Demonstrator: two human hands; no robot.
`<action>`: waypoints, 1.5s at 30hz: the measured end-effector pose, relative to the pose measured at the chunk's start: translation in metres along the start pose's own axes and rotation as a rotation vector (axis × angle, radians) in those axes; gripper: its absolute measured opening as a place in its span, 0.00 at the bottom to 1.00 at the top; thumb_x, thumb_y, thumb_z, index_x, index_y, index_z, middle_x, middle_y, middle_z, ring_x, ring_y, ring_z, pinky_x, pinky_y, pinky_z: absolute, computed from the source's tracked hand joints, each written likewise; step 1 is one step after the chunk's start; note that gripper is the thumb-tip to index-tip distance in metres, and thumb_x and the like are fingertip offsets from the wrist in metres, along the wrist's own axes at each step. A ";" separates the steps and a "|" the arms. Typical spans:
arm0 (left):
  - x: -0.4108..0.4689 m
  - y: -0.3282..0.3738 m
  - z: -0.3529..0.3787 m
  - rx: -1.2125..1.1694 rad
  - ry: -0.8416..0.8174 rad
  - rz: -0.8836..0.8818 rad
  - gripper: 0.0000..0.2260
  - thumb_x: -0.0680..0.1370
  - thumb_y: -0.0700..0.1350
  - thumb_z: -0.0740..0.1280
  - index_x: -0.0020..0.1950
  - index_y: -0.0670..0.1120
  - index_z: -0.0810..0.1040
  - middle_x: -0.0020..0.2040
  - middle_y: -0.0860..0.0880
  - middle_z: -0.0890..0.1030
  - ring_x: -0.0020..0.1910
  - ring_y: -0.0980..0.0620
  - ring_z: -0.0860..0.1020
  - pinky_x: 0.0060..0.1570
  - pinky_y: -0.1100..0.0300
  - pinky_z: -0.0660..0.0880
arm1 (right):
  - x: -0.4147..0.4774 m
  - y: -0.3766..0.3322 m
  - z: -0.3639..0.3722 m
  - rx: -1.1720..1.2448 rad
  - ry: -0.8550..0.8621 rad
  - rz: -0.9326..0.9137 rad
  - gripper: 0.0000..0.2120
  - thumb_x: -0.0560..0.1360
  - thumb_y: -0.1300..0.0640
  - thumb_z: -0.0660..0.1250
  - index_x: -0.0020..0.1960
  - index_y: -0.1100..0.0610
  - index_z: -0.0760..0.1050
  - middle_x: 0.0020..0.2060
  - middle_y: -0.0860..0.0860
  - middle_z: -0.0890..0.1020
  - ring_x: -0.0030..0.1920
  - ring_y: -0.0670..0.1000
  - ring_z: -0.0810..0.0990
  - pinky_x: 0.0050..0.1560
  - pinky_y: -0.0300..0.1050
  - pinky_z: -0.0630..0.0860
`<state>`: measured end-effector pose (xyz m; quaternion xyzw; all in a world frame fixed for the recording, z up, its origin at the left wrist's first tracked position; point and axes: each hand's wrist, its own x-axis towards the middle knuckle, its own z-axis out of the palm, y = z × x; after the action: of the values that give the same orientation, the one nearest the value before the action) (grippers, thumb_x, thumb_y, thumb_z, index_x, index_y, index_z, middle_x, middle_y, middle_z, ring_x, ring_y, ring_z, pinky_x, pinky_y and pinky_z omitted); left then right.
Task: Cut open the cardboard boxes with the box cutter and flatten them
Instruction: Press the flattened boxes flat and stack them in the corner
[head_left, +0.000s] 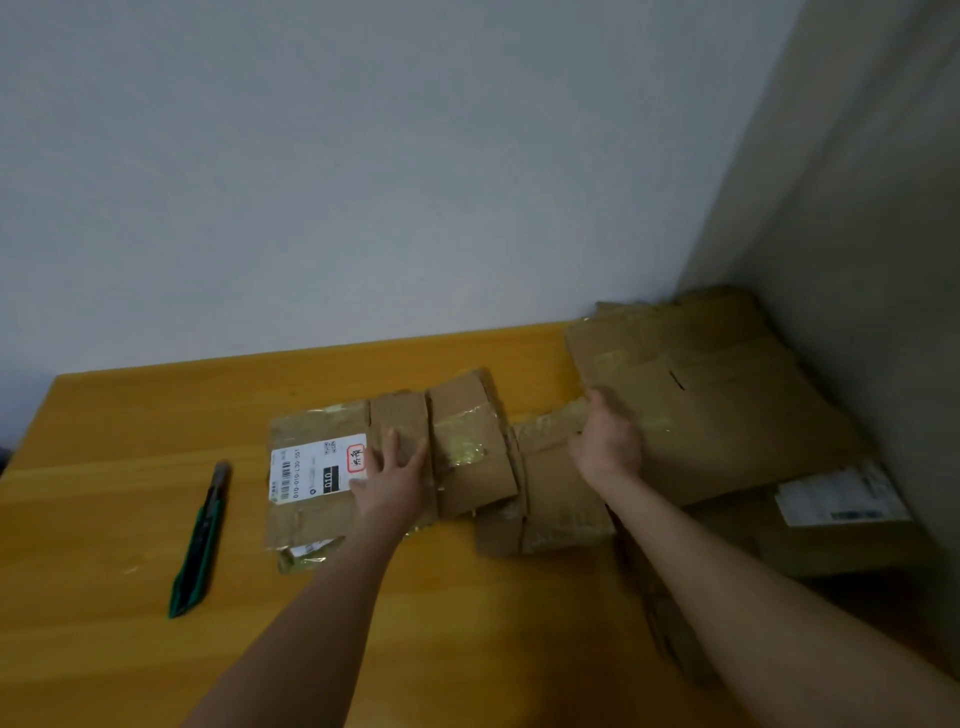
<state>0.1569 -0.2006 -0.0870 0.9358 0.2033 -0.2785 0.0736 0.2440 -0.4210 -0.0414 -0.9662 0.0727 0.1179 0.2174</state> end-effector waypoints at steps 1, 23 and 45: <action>-0.006 0.001 -0.001 -0.011 0.002 -0.012 0.31 0.82 0.43 0.58 0.79 0.60 0.46 0.79 0.48 0.35 0.77 0.36 0.40 0.70 0.33 0.55 | 0.000 -0.004 -0.005 0.075 -0.001 -0.016 0.24 0.77 0.59 0.67 0.70 0.52 0.66 0.55 0.53 0.80 0.54 0.54 0.80 0.46 0.43 0.78; -0.014 -0.092 -0.051 -1.260 0.508 -0.445 0.11 0.81 0.45 0.62 0.60 0.41 0.75 0.54 0.40 0.80 0.52 0.43 0.79 0.53 0.50 0.77 | -0.037 -0.145 0.042 0.591 -0.263 -0.107 0.32 0.76 0.58 0.68 0.76 0.55 0.59 0.70 0.54 0.70 0.69 0.59 0.70 0.67 0.54 0.71; -0.012 -0.090 0.009 -0.862 0.146 -0.404 0.44 0.69 0.63 0.70 0.77 0.49 0.51 0.72 0.41 0.66 0.68 0.38 0.68 0.63 0.40 0.71 | -0.056 -0.125 0.114 -0.012 -0.402 0.111 0.46 0.69 0.51 0.75 0.77 0.54 0.50 0.74 0.59 0.59 0.73 0.62 0.59 0.66 0.60 0.66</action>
<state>0.1050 -0.1252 -0.0901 0.7789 0.4826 -0.1113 0.3848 0.1920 -0.2541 -0.0762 -0.9190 0.0803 0.3206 0.2150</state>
